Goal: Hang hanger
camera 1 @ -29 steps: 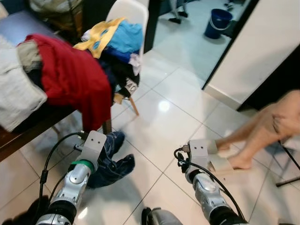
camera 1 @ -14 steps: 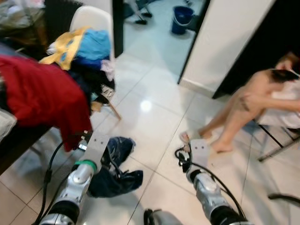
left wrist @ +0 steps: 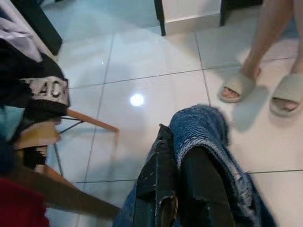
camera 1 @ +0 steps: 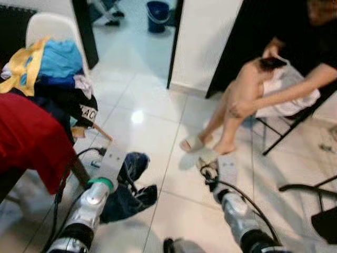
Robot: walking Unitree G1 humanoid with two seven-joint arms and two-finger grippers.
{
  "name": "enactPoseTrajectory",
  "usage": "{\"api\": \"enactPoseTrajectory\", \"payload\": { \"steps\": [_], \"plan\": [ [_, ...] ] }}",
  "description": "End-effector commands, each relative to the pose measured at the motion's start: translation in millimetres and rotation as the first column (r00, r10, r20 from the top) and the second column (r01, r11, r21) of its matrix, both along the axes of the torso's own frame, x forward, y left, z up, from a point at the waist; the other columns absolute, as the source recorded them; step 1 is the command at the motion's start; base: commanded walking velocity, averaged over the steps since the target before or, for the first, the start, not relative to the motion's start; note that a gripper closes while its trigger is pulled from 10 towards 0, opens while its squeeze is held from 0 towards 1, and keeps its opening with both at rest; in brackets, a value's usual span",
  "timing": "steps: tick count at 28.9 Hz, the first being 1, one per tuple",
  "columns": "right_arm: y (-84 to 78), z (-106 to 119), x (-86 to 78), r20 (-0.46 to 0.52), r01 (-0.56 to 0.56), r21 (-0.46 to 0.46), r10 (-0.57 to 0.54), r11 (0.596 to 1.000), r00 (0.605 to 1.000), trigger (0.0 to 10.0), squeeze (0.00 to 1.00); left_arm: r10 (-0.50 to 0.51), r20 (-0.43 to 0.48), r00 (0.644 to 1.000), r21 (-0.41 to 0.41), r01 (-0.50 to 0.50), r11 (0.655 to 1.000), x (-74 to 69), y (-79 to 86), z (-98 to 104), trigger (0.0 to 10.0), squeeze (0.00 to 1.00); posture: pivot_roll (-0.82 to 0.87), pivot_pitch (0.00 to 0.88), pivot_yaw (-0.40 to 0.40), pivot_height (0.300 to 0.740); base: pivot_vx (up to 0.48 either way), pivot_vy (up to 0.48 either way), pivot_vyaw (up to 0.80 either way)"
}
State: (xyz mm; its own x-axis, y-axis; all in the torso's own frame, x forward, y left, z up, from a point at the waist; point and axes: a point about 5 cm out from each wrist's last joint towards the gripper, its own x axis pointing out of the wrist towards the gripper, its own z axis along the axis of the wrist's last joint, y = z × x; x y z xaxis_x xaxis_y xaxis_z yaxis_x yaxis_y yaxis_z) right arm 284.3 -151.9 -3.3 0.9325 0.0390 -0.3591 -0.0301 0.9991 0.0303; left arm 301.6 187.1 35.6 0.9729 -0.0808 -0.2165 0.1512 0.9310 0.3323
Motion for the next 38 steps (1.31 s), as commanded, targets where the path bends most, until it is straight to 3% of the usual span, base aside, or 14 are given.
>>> {"api": "enactPoseTrajectory", "payload": {
  "steps": [1, 8, 16, 19, 25, 29, 38],
  "plan": [
    [4.1, -7.1, -6.6, -0.030, -0.005, 0.009, 0.006, 1.000, 1.000, 10.0, 0.00, 0.039, -0.003, 0.999, 0.002, -0.039, 0.999, -6.6, 12.0, -3.5, 10.0, 0.00, 0.07, 0.049, -0.008, 0.733, 0.000, 0.000, -0.75],
    [3.7, -12.0, -12.7, -0.042, 0.003, 0.012, -0.003, 1.000, 0.999, 10.0, 0.00, 0.047, -0.031, 0.998, 0.024, -0.046, 0.999, -17.4, 20.0, -12.1, 10.0, 0.00, 0.07, 0.065, -0.013, 0.733, 0.000, 0.000, -0.75],
    [5.5, -7.6, -6.9, -0.034, -0.021, 0.009, 0.021, 1.000, 0.999, 10.0, 0.00, 0.055, -0.005, 0.998, 0.022, -0.055, 0.998, -11.6, 21.2, -4.9, 10.0, 0.00, 0.10, 0.068, -0.037, 0.733, 0.000, 0.000, -0.75],
    [1.7, -2.1, 1.0, -0.030, -0.020, 0.001, 0.020, 1.000, 0.999, 10.0, 0.00, 0.105, 0.050, 0.993, 0.010, -0.106, 0.994, -9.7, 38.1, 9.9, 10.0, 0.00, 0.13, 0.075, -0.029, 0.733, 0.000, 0.000, -0.75],
    [5.0, -4.1, -1.7, -0.029, -0.003, 0.017, 0.003, 1.000, 1.000, 10.0, 0.00, 0.108, 0.025, 0.994, 0.035, -0.109, 0.993, -19.8, 43.6, 2.0, 10.0, 0.00, 0.13, 0.093, -0.028, 0.733, 0.000, 0.000, -0.75],
    [10.3, -9.5, -7.9, -0.047, -0.036, 0.012, 0.037, 0.999, 0.998, 10.0, 0.00, 0.105, 0.023, 0.994, 0.047, -0.106, 0.993, -22.4, 43.0, 0.6, 10.0, 0.00, 0.14, 0.097, -0.014, 0.733, 0.000, 0.000, -0.75],
    [2.4, -1.8, 1.1, -0.022, 0.017, 0.014, -0.017, 1.000, 1.000, 10.0, 0.00, 0.072, 0.014, 0.997, 0.034, -0.072, 0.997, -15.3, 32.0, 2.5, 10.0, 0.00, 0.12, 0.084, 0.000, 0.733, 0.000, 0.000, -0.75]
  ]
}}
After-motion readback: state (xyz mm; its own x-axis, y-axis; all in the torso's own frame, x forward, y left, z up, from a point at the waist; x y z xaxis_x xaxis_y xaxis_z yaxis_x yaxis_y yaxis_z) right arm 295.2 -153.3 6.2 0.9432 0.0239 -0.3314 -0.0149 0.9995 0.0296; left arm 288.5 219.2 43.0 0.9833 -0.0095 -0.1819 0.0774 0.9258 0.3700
